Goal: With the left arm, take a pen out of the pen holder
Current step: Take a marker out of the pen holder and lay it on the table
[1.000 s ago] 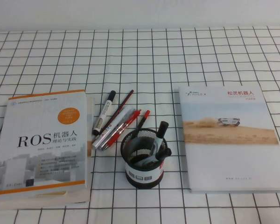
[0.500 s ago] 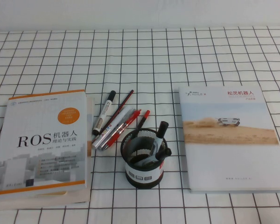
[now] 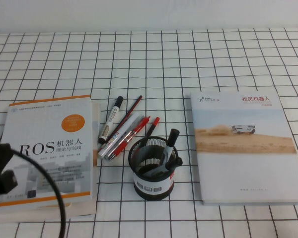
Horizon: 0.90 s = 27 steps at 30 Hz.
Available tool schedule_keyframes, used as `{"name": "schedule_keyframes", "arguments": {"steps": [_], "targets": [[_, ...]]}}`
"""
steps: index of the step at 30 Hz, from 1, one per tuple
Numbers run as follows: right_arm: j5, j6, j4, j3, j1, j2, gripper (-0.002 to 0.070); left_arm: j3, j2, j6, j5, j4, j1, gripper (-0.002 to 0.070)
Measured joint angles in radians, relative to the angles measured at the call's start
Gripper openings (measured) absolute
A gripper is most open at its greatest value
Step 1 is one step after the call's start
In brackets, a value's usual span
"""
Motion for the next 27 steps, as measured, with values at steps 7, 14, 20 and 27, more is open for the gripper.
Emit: {"name": "schedule_keyframes", "arguments": {"steps": [7,14,20,27], "targets": [[0.000,0.000,0.000,0.000,0.000,0.000,-0.0013,-0.132,0.255,0.255,-0.015,-0.192,-0.095,0.0000],[0.000,0.000,0.000,0.000,0.000,0.000,-0.0012,-0.153,0.451,0.320,-0.180,-0.219,-0.325,0.0000],[0.000,0.000,0.000,0.000,0.000,0.000,-0.0013,-0.153,0.537,0.355,-0.294,-0.233,-0.519,0.0000],[0.000,0.000,0.000,0.000,0.000,0.000,-0.0013,-0.153,0.568,0.368,-0.431,-0.232,-0.648,0.0000]]}}
